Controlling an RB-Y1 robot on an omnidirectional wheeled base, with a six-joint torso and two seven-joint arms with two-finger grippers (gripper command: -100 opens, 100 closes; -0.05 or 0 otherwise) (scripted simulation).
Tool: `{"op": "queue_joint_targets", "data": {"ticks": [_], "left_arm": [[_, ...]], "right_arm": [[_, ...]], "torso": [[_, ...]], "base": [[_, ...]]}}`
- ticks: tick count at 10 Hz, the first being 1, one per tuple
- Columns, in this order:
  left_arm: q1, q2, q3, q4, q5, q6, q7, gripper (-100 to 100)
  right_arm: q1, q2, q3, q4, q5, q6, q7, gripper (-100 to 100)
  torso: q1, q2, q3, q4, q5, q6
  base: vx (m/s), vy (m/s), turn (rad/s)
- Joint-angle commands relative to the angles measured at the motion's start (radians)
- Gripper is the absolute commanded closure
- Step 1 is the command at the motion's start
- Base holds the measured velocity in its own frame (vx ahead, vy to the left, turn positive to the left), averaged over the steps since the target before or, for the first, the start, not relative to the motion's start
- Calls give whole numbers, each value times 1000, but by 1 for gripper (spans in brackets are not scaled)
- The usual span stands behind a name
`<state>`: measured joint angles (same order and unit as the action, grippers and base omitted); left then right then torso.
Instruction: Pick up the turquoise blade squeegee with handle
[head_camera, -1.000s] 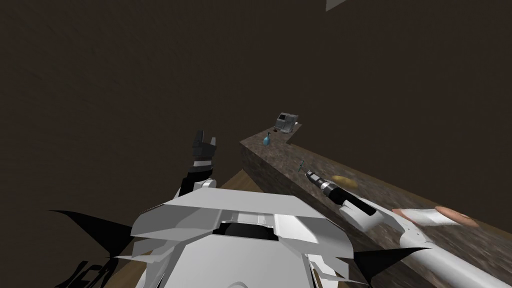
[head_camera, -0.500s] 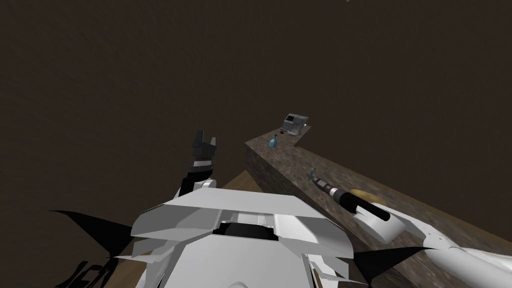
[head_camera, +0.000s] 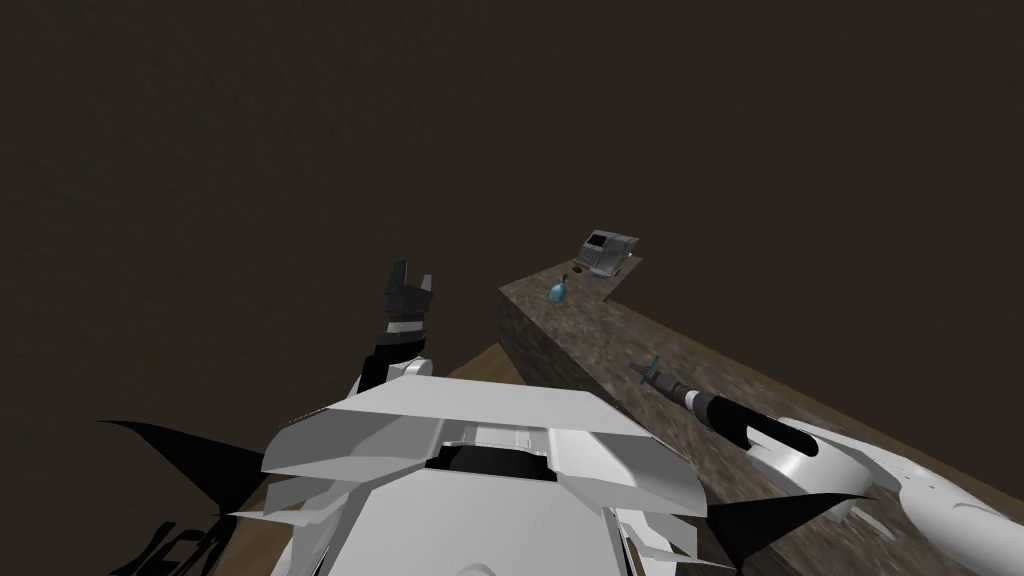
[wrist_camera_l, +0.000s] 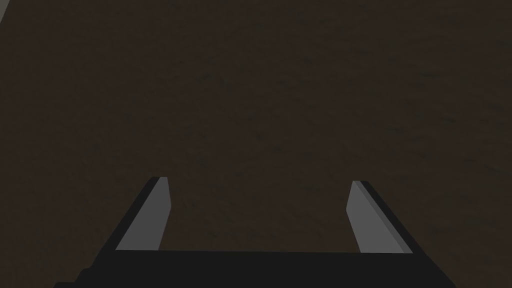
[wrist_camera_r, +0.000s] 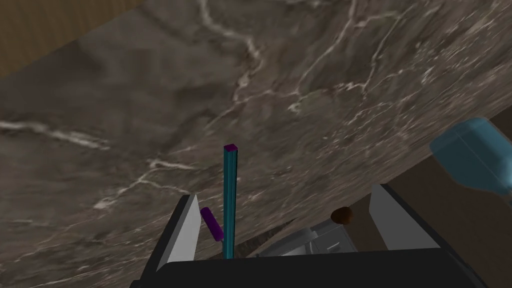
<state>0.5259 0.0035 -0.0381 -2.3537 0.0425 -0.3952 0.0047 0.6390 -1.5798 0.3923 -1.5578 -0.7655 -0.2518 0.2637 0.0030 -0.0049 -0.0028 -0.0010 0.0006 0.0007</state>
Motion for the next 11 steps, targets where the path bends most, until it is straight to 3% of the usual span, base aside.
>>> {"op": "queue_joint_targets", "data": {"ticks": [1,2,4,6,7,8,9,11], "left_arm": [[0,0,0,0,0,0,0,0],[0,0,0,0,0,0,0,0],[0,0,0,0,0,0,0,0],[0,0,0,0,0,0,0,0],[0,0,0,0,0,0,0,0],[0,0,0,0,0,0,0,0],[0,0,0,0,0,0,0,0],[0,0,0,0,0,0,0,0]], "right_arm": [[27,-39,4,5,-19,6,8,-100],[27,-39,4,5,-19,6,8,-100],[61,-109,87,51,-59,24,22,-100],[71,-123,63,51,-59,24,22,-100],[61,-123,89,51,-59,24,22,-100],[80,-156,125,70,-77,32,28,-100],[65,-156,131,70,-77,32,28,-100],[80,-156,131,70,-77,32,28,-100]], "torso": [[0,0,0,0,0,0],[0,1,0,0,0,1],[0,3,2,1,0,0],[0,0,0,0,0,1],[-1,3,1,1,0,1],[-2,5,3,1,-1,1],[-1,4,2,1,0,1],[-1,5,3,1,0,1]], "base": [[80,30,103],[28,12,-24],[83,45,251],[70,11,18],[10,-3,-12],[47,16,168],[57,16,109],[20,6,-14]]}}
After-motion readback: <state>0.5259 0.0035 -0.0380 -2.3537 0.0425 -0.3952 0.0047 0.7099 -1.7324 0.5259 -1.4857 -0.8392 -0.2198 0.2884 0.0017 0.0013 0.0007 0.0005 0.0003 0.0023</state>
